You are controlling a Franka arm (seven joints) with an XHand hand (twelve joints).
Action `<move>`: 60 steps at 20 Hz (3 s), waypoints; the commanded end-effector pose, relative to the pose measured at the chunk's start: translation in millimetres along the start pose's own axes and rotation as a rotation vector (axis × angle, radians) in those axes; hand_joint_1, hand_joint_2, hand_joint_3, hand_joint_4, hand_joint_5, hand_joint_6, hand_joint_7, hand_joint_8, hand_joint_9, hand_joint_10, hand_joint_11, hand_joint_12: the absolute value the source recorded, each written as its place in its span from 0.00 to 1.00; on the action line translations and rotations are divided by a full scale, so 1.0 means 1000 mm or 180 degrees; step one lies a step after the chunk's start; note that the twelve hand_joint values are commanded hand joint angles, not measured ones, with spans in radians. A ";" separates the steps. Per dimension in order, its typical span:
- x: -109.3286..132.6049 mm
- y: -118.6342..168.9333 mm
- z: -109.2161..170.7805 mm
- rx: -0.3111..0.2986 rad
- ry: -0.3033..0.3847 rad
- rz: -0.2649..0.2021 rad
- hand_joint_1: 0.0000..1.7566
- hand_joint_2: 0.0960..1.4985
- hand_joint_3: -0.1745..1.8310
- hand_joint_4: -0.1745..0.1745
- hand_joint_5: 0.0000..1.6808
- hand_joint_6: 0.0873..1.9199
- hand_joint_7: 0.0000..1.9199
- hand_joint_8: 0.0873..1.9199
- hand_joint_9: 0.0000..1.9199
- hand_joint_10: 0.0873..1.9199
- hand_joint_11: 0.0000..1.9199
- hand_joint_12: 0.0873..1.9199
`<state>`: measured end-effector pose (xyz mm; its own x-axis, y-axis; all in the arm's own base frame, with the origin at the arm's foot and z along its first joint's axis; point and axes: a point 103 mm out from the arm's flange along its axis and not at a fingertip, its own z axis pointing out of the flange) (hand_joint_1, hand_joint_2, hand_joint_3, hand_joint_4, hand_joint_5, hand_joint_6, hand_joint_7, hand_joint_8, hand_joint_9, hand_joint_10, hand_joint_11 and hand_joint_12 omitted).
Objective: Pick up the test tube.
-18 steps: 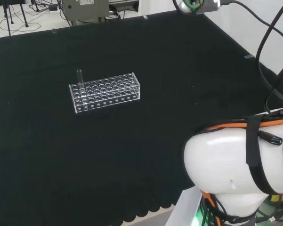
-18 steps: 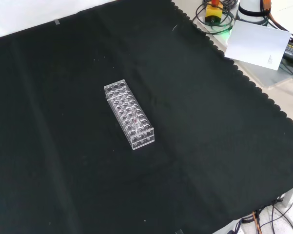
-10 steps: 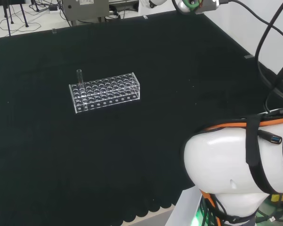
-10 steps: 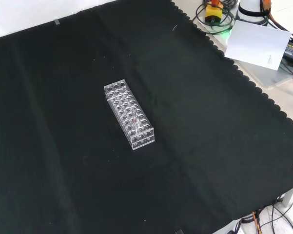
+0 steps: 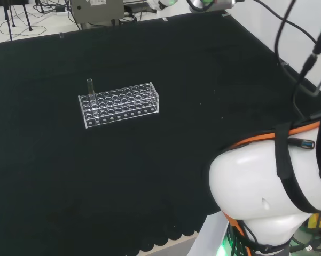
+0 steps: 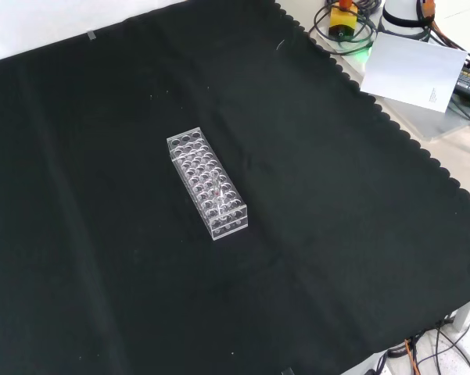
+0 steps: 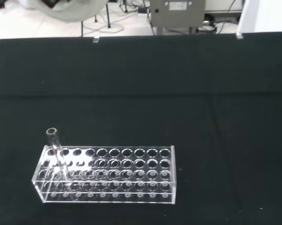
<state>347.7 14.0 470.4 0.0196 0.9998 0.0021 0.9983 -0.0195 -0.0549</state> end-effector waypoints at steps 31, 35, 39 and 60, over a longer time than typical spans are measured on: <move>0.087 0.214 0.149 0.1222 -0.0169 -0.0923 0.47 0.42 0.41 0.26 0.23 0.11 0.11 0.46 0.13 0.49 0.05 0.78; 0.088 0.220 0.165 0.1331 -0.0211 -0.0930 0.47 0.41 0.41 0.25 0.22 0.11 0.10 0.47 0.12 0.50 0.05 0.79; 0.090 0.223 0.178 0.1413 -0.0222 -0.0957 0.47 0.41 0.41 0.25 0.21 0.12 0.10 0.47 0.12 0.50 0.05 0.79; 0.129 0.216 0.234 0.1754 -0.0155 -0.1202 0.48 0.41 0.42 0.20 0.23 0.17 0.16 0.47 0.14 0.50 0.05 0.79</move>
<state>555.3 134.7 230.1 -0.3338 0.9400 0.0699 0.7731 0.3155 -0.5502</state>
